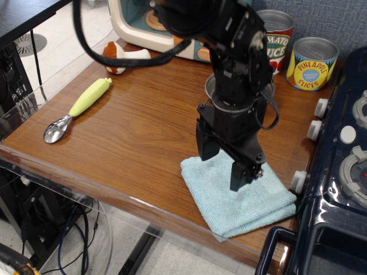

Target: PICK UP THE WHITE TOWEL AND PUT NEAR THE SPOON

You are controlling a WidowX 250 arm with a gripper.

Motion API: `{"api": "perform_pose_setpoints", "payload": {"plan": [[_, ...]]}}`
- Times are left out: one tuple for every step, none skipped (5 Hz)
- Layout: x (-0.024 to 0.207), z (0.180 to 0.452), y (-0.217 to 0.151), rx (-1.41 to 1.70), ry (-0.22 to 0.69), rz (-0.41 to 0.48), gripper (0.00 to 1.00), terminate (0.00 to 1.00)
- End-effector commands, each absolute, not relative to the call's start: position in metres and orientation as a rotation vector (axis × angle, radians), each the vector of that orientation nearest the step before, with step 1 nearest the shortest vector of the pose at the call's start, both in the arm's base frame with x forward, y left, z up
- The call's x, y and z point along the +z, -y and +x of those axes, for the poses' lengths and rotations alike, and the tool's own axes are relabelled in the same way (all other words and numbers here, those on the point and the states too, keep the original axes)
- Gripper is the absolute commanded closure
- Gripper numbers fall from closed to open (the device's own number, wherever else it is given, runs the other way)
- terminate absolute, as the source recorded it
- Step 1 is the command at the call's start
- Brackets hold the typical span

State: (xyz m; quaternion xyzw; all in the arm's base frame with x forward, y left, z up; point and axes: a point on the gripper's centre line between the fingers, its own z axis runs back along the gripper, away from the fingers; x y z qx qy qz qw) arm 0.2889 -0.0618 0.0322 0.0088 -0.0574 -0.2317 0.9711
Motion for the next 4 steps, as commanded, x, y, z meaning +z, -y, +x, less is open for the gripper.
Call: {"api": "perform_pose_setpoints", "payload": {"plan": [[0.013,0.279,0.064,-0.536,0.108,0.005,0.0,0.0],[0.01,0.278,0.05,-0.505,0.103,0.011,0.0,0.0],[0.012,0.281,0.02,-0.431,0.106,0.02,0.0,0.0],[0.013,0.283,-0.019,-0.343,0.11,0.049,0.0,0.0]]}}
